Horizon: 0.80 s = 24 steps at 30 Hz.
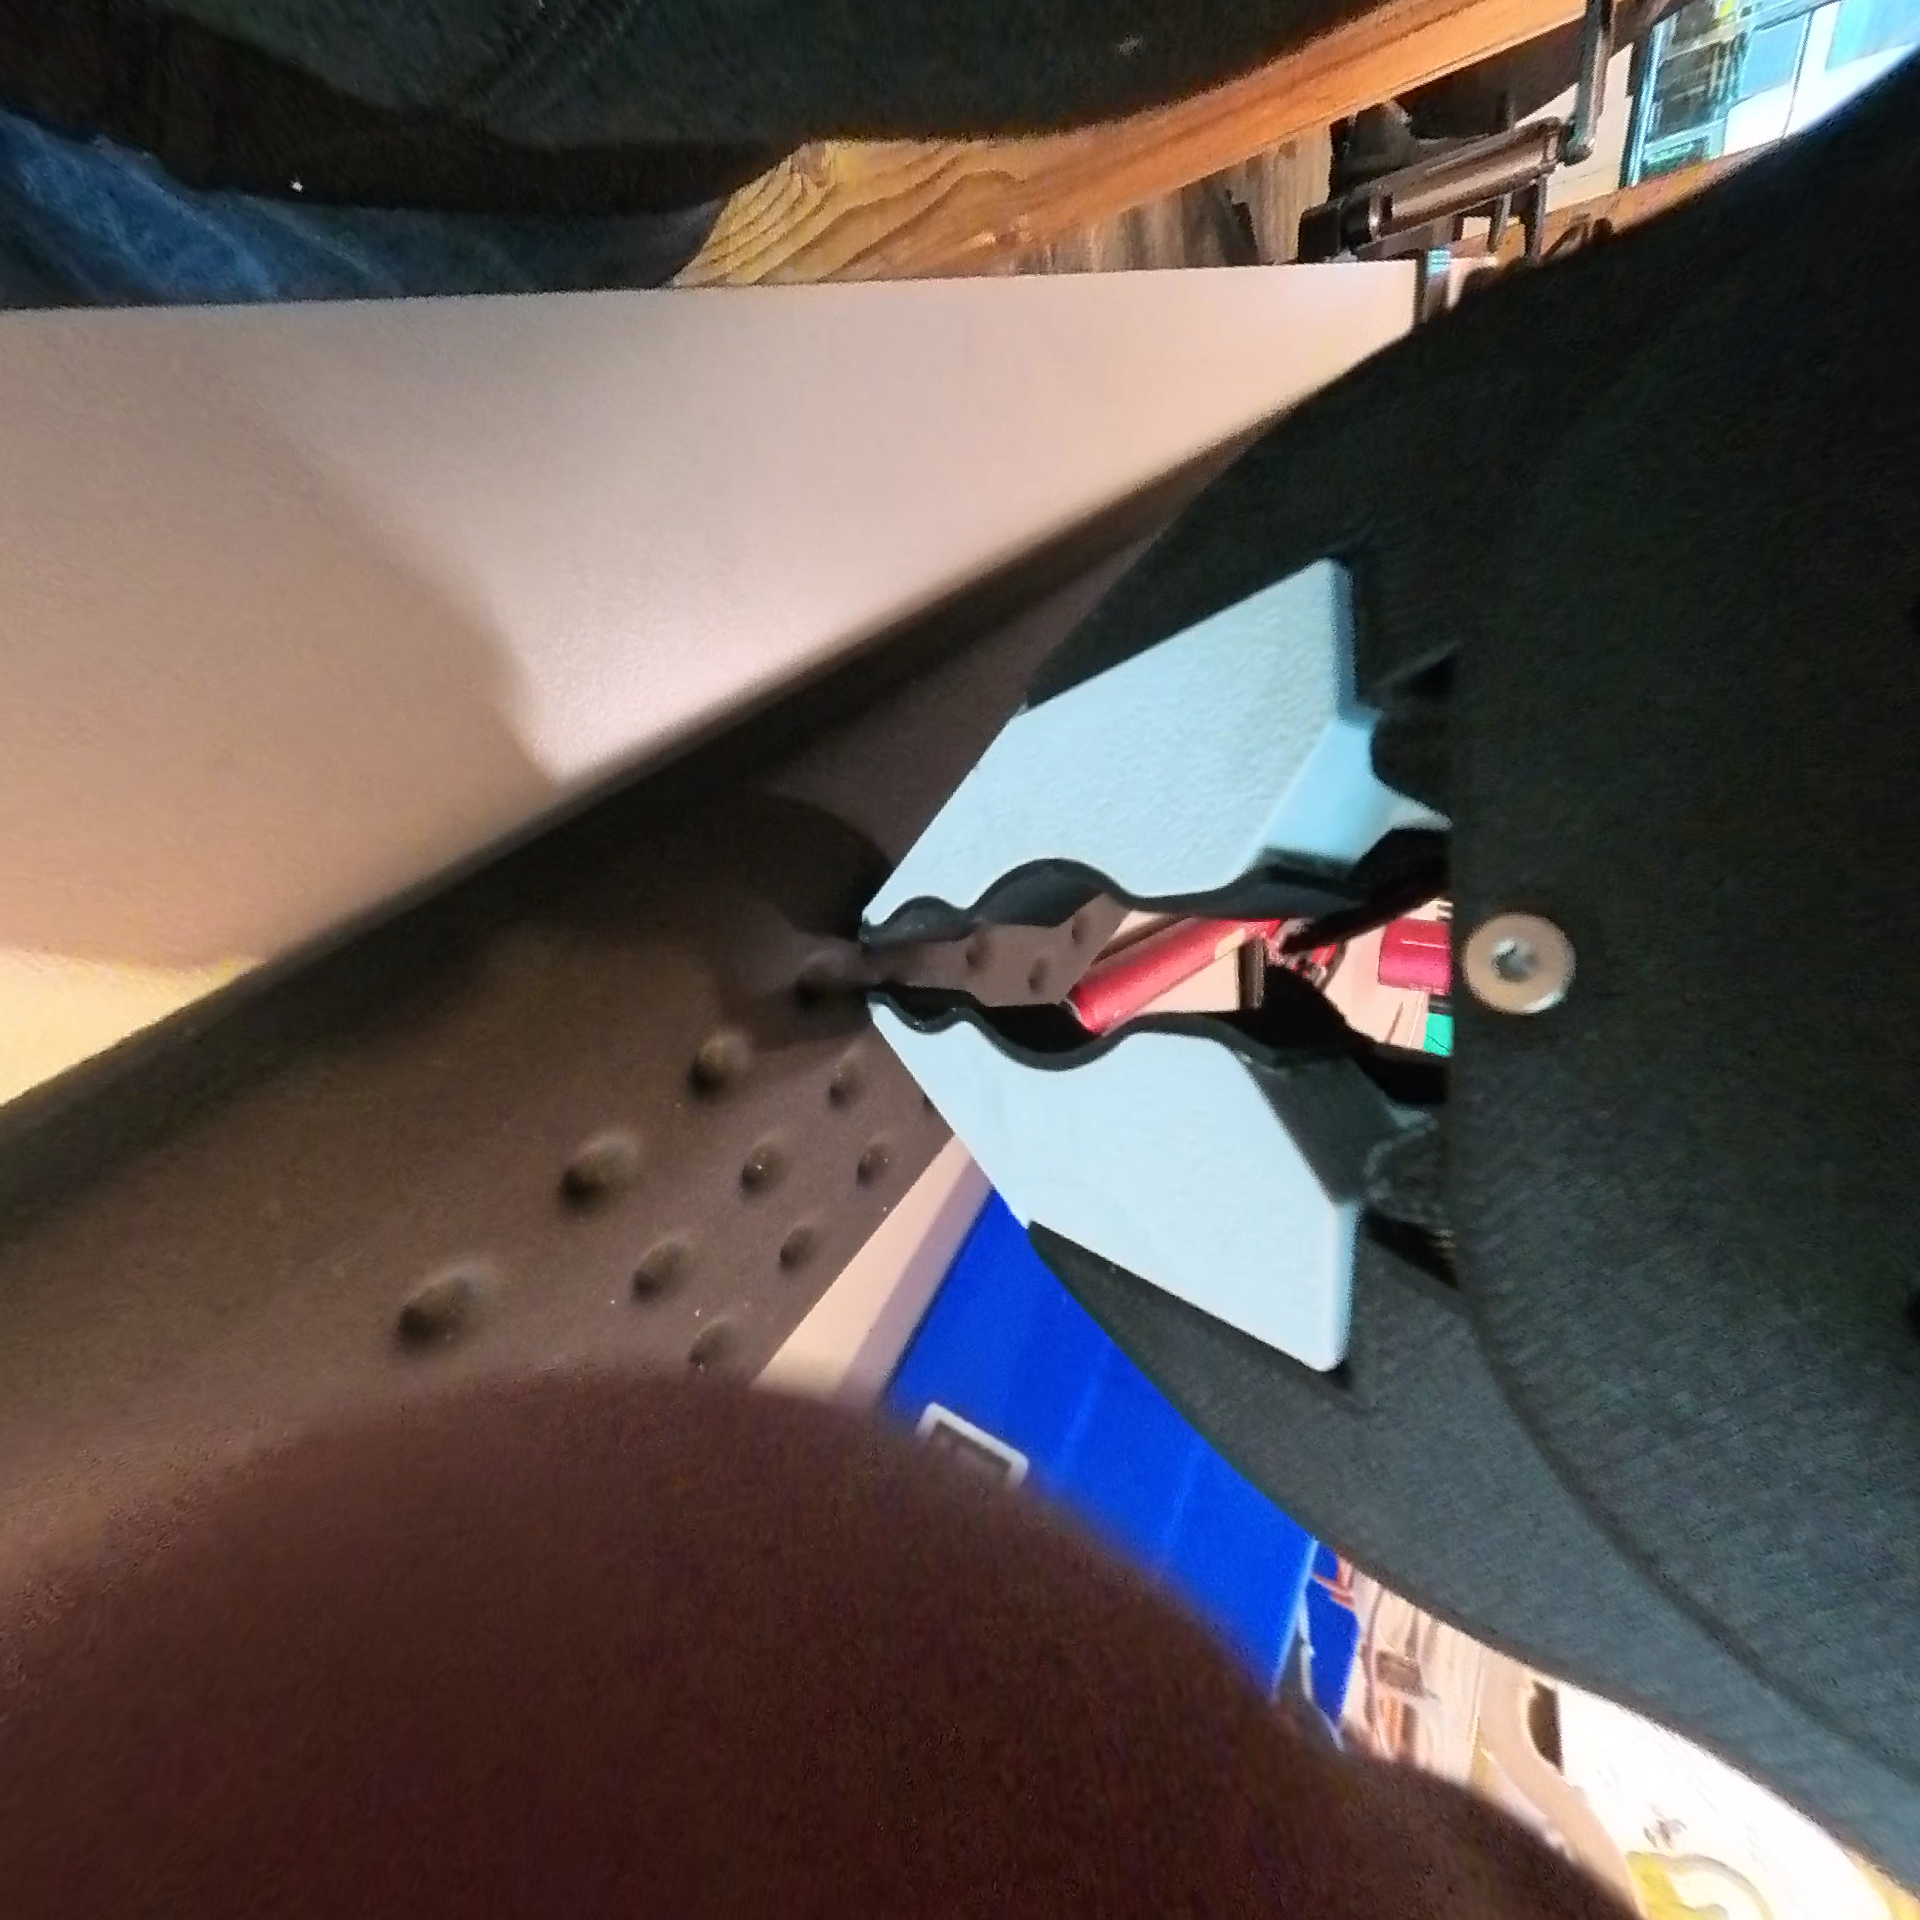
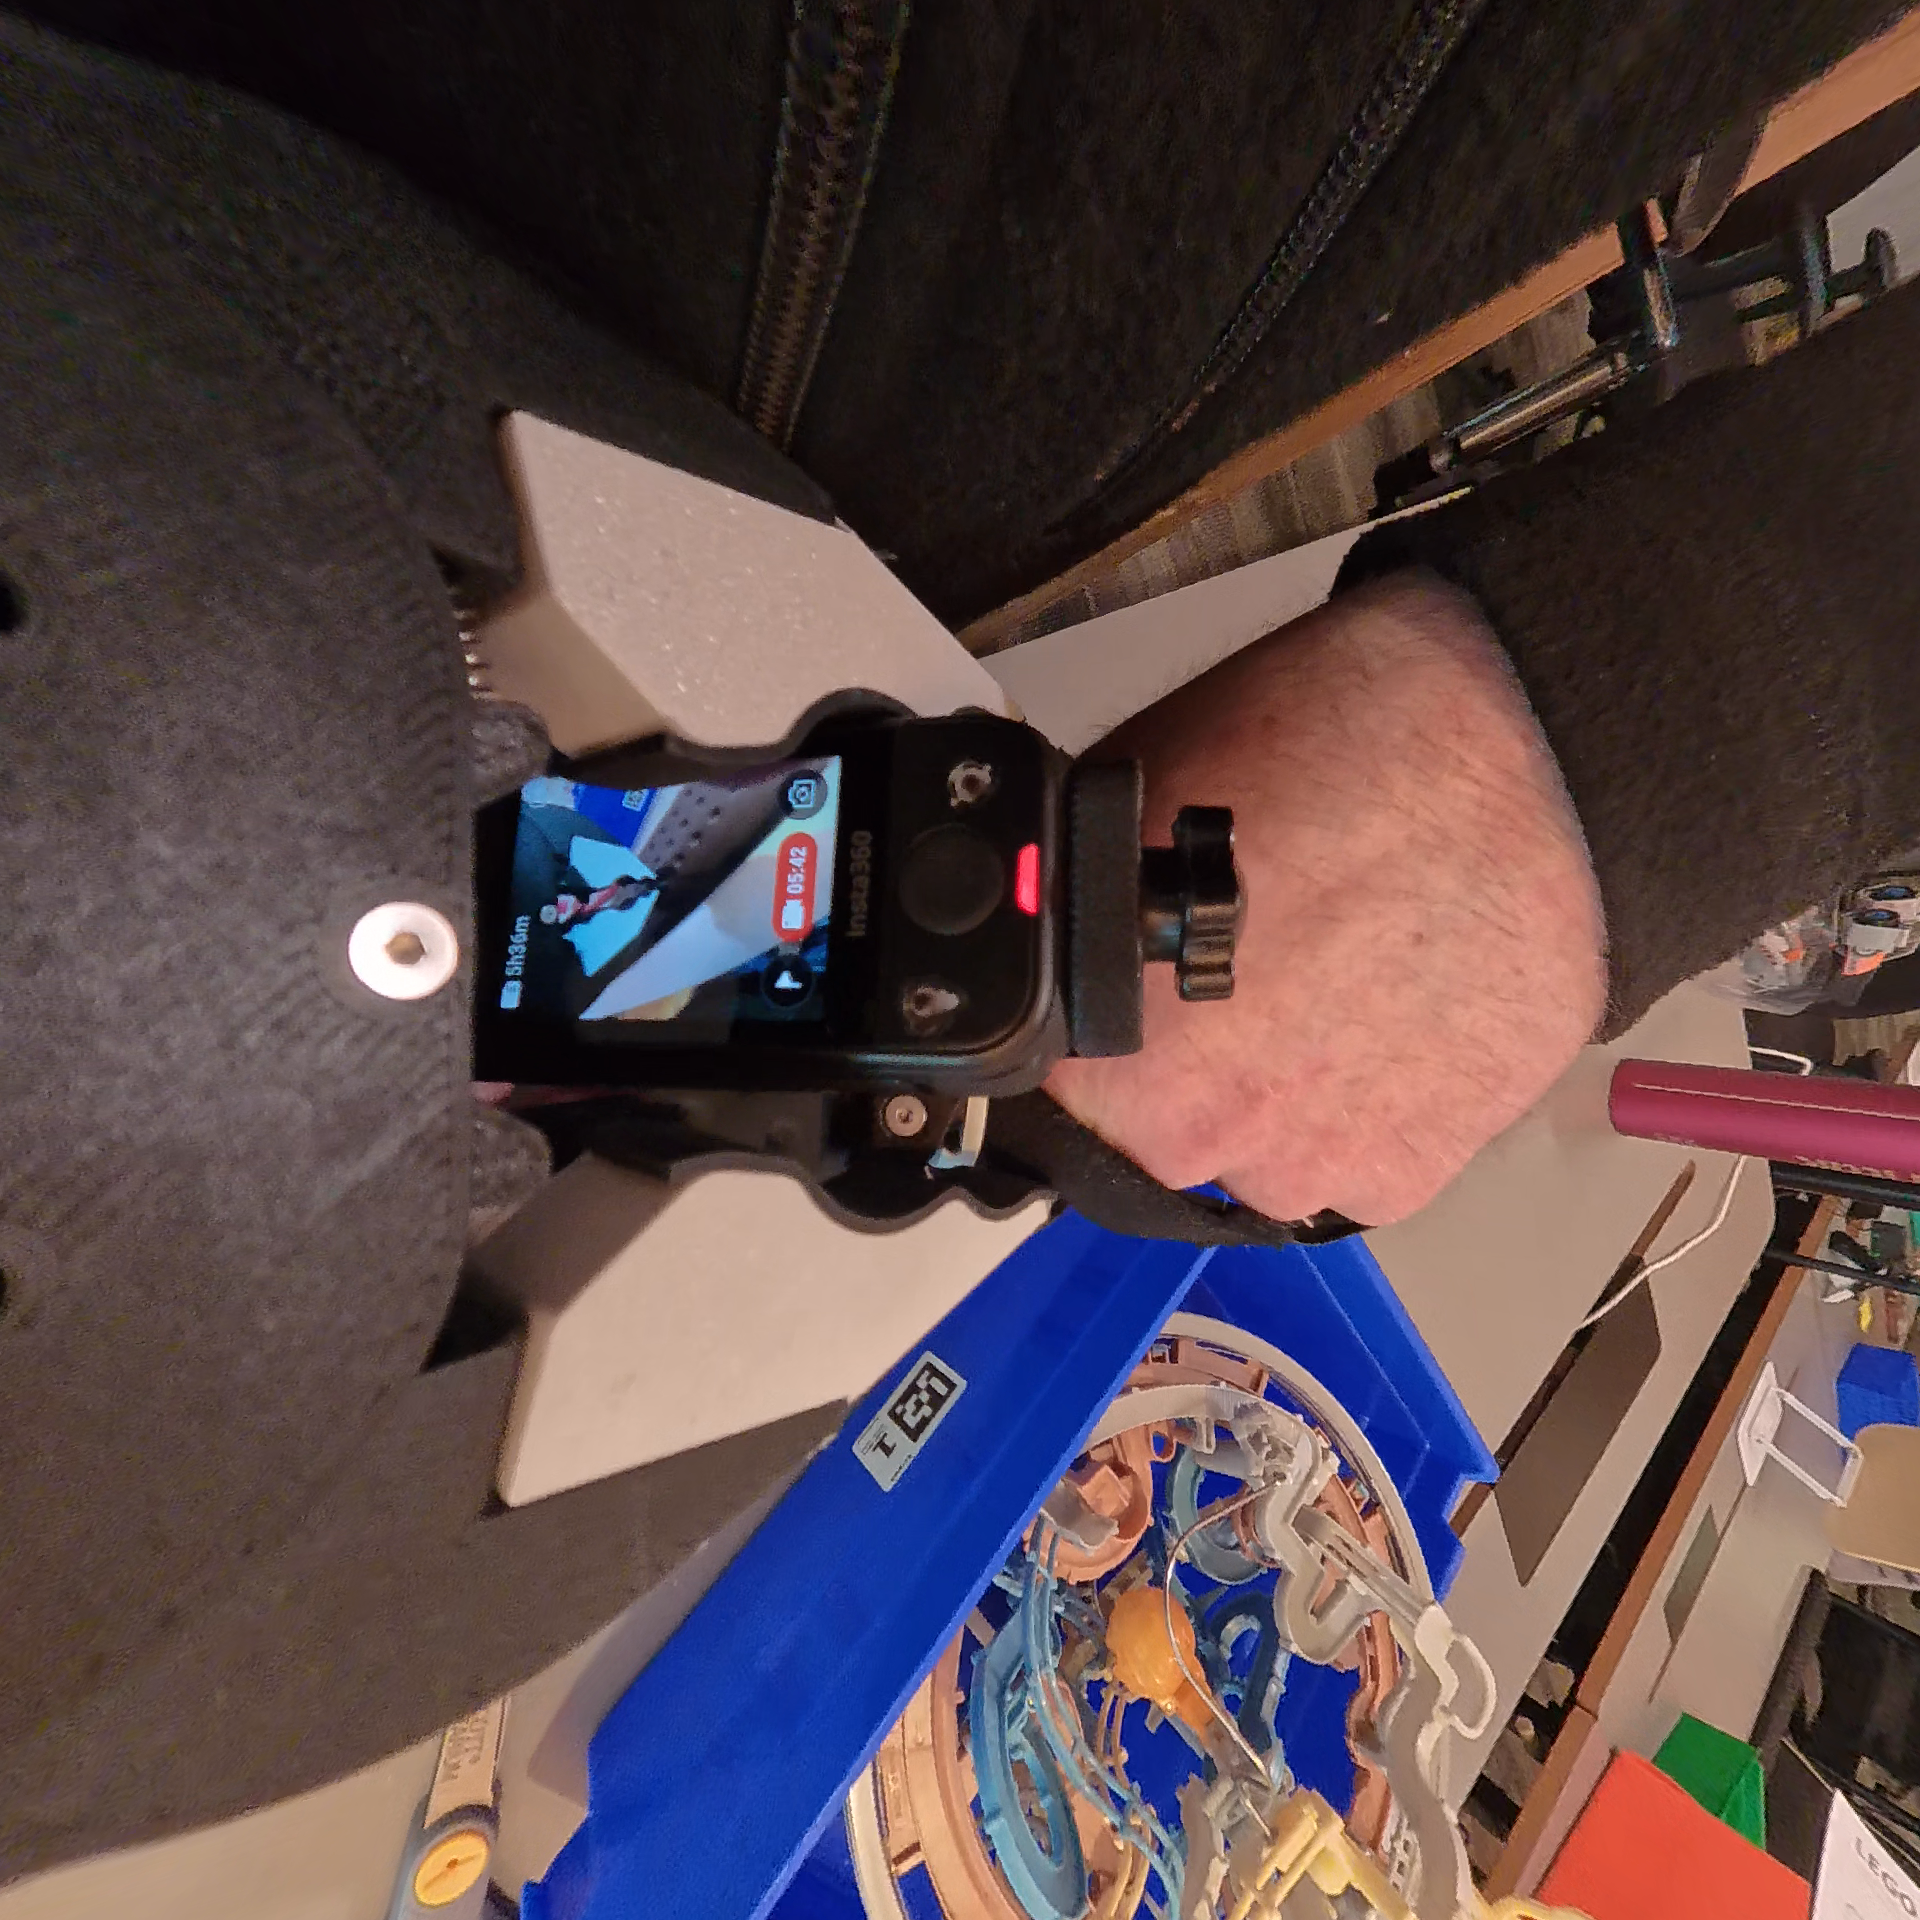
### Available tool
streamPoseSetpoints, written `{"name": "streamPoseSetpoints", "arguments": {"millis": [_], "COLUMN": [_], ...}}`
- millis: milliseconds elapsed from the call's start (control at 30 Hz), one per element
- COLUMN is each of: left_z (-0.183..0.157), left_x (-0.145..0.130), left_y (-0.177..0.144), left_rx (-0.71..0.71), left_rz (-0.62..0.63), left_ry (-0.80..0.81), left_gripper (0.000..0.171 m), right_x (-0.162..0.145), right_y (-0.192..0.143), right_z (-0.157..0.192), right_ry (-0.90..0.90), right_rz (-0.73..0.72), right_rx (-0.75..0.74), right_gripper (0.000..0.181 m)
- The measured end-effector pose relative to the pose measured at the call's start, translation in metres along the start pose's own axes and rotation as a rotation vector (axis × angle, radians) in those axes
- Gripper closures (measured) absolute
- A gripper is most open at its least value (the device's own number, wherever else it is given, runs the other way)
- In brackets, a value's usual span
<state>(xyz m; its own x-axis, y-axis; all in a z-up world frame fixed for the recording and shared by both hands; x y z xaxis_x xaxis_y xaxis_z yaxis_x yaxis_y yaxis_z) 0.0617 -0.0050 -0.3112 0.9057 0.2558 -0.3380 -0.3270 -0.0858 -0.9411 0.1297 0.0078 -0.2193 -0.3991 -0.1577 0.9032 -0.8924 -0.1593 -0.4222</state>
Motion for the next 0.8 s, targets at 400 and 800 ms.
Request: {"name": "streamPoseSetpoints", "arguments": {"millis": [400, 800], "left_z": [0.001, 0.002], "left_x": [0.003, -0.006], "left_y": [-0.001, 0.002], "left_rx": [-0.069, -0.091], "left_rz": [-0.001, -0.117], "left_ry": [-0.045, -0.091], "left_gripper": [0.171, 0.171], "right_x": [0.003, -0.009], "right_y": [-0.008, -0.017], "right_z": [-0.010, -0.020], "right_ry": [0.066, 0.148], "right_rz": [-0.026, -0.042], "right_rx": [0.003, 0.041], "right_gripper": [0.108, 0.111]}}
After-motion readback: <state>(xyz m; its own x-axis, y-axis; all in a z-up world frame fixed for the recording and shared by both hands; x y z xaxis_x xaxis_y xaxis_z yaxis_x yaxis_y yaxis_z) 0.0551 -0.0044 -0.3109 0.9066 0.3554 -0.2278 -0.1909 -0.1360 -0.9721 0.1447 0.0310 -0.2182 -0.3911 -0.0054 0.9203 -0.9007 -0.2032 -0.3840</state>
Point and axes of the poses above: each gripper's, where its closed fingertips meet, y out along the fingers, x out of its top, z = x × y across the jaws, the point moved 8 cm from there along -y, back along the fingers, and after that the axes turned 9 degrees about -x, right-handed, at the moved point
